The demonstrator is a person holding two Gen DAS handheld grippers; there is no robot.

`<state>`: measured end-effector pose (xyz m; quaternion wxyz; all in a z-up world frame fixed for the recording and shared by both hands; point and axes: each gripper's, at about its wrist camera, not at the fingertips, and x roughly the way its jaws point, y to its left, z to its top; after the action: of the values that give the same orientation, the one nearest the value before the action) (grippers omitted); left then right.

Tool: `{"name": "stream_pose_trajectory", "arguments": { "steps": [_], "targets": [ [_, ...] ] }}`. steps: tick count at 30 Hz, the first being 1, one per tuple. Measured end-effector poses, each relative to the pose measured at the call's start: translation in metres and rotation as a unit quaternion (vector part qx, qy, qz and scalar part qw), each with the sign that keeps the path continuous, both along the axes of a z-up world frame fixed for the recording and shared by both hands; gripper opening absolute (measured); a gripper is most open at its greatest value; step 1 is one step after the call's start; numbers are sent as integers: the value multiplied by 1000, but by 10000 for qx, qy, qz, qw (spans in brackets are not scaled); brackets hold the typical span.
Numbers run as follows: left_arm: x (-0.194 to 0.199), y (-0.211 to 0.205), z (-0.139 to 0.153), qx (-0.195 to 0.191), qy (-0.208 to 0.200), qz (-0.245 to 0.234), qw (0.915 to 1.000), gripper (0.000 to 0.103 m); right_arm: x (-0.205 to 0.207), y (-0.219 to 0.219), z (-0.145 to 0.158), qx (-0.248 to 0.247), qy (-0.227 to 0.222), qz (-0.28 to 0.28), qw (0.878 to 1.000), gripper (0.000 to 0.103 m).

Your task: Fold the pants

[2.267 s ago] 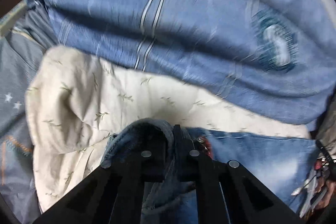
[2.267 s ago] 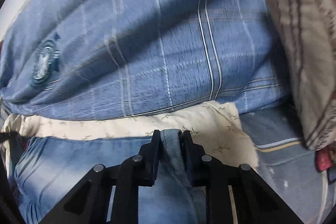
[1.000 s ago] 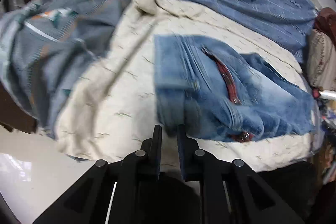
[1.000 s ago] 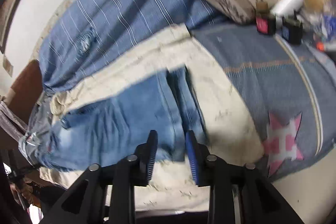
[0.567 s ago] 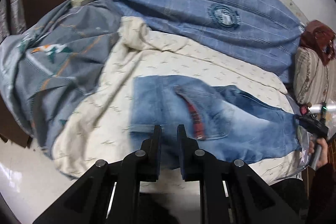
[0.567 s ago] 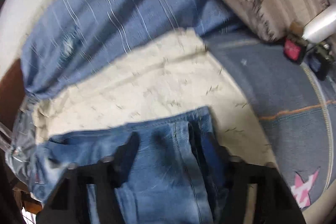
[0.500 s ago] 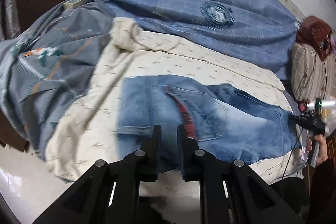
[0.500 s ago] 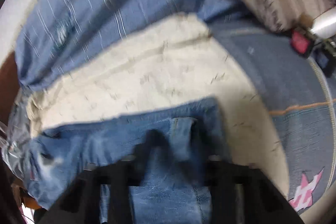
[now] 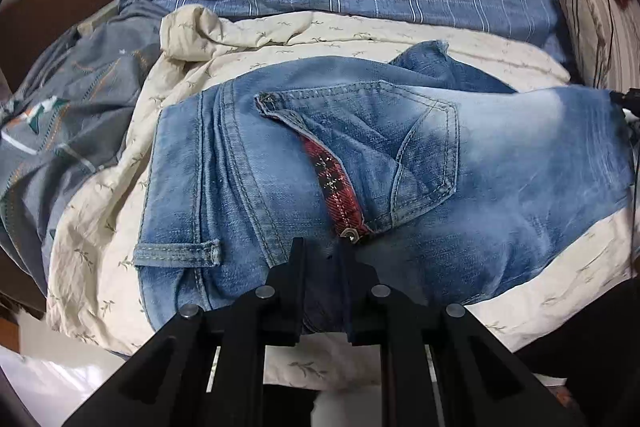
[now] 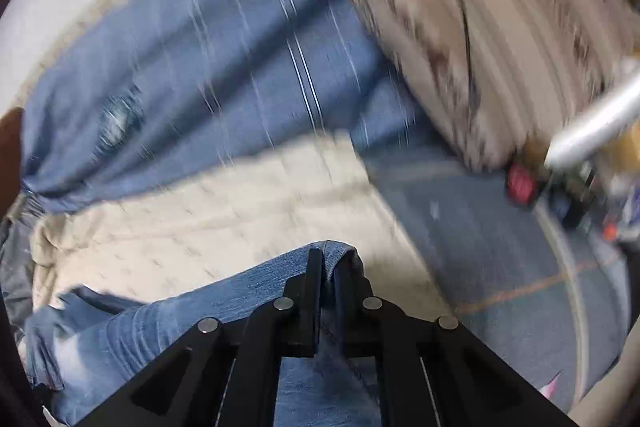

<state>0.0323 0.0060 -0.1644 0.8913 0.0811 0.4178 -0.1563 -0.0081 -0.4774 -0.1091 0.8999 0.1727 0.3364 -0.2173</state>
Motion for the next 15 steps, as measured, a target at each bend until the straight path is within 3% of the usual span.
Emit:
{"name": "stream_pose_trajectory", "arguments": {
  "steps": [2,4,10,12,15],
  "targets": [
    [-2,-1,0,102,-116,-53,9999,15,0,-17,-25,589,176,-168,9980,10],
    [-2,2,1,55,-96,-104,9999,15,-16,-26,-32,1069,-143,-376,9935,11],
    [9,15,-4,-387,111,-17,9992,15,-59,-23,18,737,-1171,-962,9857,11],
    [8,14,-6,-402,-3,31,9992,15,-59,-7,39,553,-1383,-645,9867,12],
    [3,13,-8,-499,-243,142,9984,15,-27,53,62,57,-1091,561,9924,14]
  ]
}}
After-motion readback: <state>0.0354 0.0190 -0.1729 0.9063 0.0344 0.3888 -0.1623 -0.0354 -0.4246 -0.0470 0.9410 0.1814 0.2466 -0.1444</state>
